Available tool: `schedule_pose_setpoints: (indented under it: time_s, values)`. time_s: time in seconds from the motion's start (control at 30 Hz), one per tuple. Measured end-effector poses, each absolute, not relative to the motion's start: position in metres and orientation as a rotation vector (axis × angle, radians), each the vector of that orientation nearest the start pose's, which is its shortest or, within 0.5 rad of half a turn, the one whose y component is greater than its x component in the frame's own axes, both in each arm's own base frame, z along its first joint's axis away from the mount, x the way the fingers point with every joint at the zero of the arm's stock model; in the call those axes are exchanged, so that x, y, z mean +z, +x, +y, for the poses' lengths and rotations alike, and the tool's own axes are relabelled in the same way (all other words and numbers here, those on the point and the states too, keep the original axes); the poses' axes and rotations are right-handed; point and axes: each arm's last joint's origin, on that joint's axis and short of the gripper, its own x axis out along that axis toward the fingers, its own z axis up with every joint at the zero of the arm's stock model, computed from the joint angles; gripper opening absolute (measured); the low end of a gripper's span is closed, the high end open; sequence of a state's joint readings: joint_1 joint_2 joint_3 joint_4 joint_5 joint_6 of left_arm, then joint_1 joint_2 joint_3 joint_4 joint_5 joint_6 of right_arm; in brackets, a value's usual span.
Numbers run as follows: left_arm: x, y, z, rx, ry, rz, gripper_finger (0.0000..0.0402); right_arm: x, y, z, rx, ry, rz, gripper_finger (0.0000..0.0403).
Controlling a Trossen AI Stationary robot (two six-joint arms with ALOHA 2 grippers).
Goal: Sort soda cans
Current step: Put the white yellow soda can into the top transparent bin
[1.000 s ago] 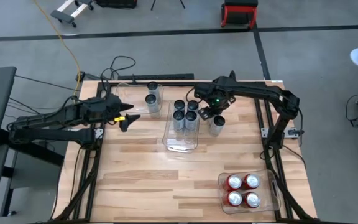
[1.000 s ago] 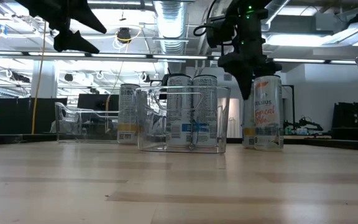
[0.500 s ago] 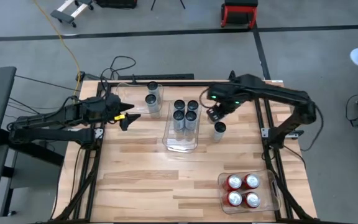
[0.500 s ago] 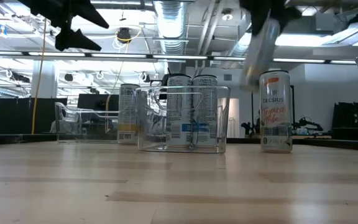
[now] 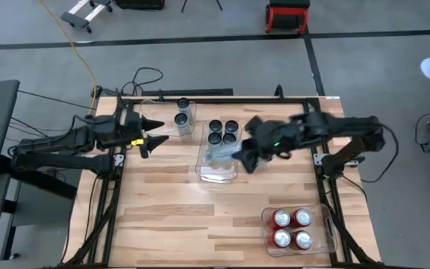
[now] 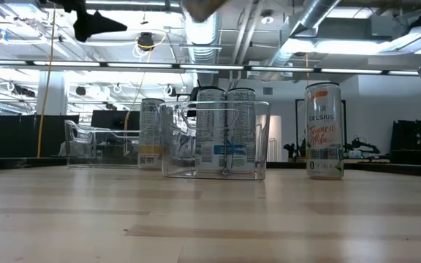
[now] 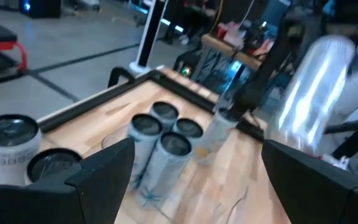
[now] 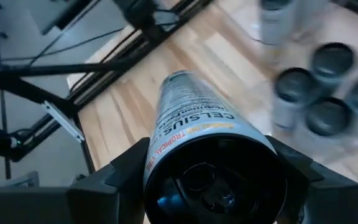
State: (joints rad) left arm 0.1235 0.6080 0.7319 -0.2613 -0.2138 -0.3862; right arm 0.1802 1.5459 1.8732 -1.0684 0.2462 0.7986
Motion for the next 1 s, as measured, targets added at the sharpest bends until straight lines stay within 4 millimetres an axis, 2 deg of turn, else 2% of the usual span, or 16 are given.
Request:
schedule_pose_setpoints:
  time_s: [0.23,0.47,0.7,0.9,1.0]
  values:
    - [0.339,0.123,0.017,0.33,-0.377,0.082,0.0348,0.393,0.35,0.064,-0.299,0.532,0.75,0.0251]
    - [0.341,0.127,0.009,0.29,-0.385,0.127,0.0348,0.338,0.388,0.076,-0.276,0.509,0.937,0.0251]
    - [0.332,0.144,-0.001,0.246,-0.401,0.215,0.0348,0.316,0.406,0.106,-0.173,0.422,1.056,0.0251]
    - [0.32,0.164,-0.012,0.212,-0.389,0.309,0.0348,0.29,0.409,0.108,-0.26,0.339,1.292,0.0251]
    - [0.314,0.172,-0.018,0.234,-0.371,0.336,0.0348,0.286,0.406,0.107,-0.3,0.306,1.389,0.0251]
